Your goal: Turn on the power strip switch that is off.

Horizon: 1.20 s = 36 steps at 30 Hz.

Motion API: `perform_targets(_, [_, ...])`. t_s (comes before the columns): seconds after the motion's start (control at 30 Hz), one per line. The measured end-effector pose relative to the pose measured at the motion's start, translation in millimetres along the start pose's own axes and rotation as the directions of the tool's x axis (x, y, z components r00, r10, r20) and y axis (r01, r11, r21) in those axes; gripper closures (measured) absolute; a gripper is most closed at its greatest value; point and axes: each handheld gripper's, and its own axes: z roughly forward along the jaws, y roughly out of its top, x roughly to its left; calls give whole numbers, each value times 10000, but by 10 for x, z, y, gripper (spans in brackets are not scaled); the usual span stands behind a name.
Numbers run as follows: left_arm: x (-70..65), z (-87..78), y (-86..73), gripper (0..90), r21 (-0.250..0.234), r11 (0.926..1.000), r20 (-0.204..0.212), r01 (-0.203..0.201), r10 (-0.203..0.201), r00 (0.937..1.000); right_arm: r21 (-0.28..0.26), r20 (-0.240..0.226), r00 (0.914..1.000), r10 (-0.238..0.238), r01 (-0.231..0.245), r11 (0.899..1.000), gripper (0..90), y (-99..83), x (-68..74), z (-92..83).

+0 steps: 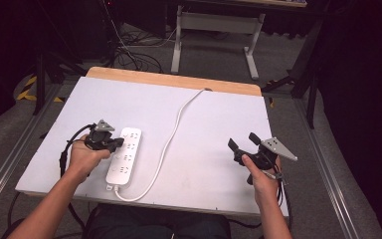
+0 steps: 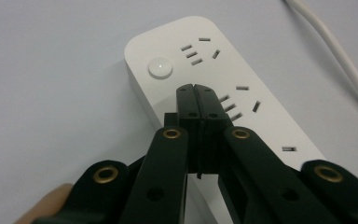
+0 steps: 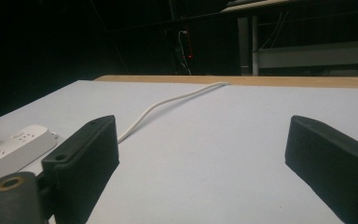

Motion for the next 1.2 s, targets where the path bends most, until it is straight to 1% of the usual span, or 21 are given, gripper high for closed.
perform_targets(0.1, [-27, 9, -4, 900, 37, 10000, -153, -58, 58, 9999, -35, -16, 10000, 23, -23, 10000, 101, 6, -1, -9])
perform_targets(0.17, [-40, 19, -7, 900, -29, 9999, -357, -111, 110, 9993, -56, 4, 10000, 52, -52, 10000, 100, 8, -2, -15])
perform_targets(0.2, [-49, 23, -9, 900, -41, 9999, -402, -147, 145, 9991, -61, 1, 10000, 54, -54, 10000, 101, 8, -3, -16])
perform_targets(0.27, [-60, 29, -21, 900, -120, 9999, -436, -73, 68, 9990, -64, -4, 10000, 40, -40, 10000, 101, 10, -1, -18])
perform_targets(0.3, [-53, 24, -25, 900, -111, 9999, -447, -128, 123, 9989, -88, -20, 10000, 9, -9, 10000, 101, 12, -1, -17])
perform_targets(0.33, [-45, 25, -28, 900, -156, 9999, -428, -55, 48, 9991, -88, -6, 10000, 23, -23, 10000, 101, 15, 1, -19])
perform_targets(0.37, [-38, 26, -30, 900, -154, 9999, -301, 47, -51, 9995, -95, -5, 10000, 24, -24, 10000, 101, 16, 3, -19])
perform_targets(0.43, [-48, 32, -35, 900, -118, 9999, -260, 61, -64, 9996, -98, -4, 10000, 24, -24, 9999, 101, 18, 6, -18])
perform_targets(0.5, [-46, 33, -24, 900, -83, 9999, -319, 116, -119, 9994, -93, -6, 10000, 20, -20, 10000, 101, 18, 6, -18])
perform_targets(0.53, [-51, 34, -18, 900, -17, 9999, -262, 162, -163, 9995, -93, -3, 10000, 22, -22, 10000, 101, 18, 6, -18])
perform_targets(0.6, [-45, 31, -14, 900, 14, 9998, -276, 177, -177, 9995, -81, 7, 10000, 17, -17, 10000, 101, 18, 4, -17])
perform_targets(0.67, [-33, 31, -12, 900, 17, 9997, -200, 225, -224, 9995, -77, 4, 10000, 18, -18, 10000, 101, 17, 6, -17])
perform_targets(0.77, [-38, 31, -7, 900, 47, 9999, -245, 166, -165, 9996, -49, -11, 10000, 12, -12, 10000, 101, 16, 9, -16])
perform_targets(0.87, [-19, 31, -9, 900, 26, 9996, -127, 287, -287, 9995, -37, -9, 10000, 14, -14, 10000, 101, 15, 9, -14])
perform_targets(1.2, [-22, 30, -9, 900, 31, 9994, -133, 331, -331, 9994, -38, -8, 10000, 14, -14, 10000, 102, 15, 8, -9])
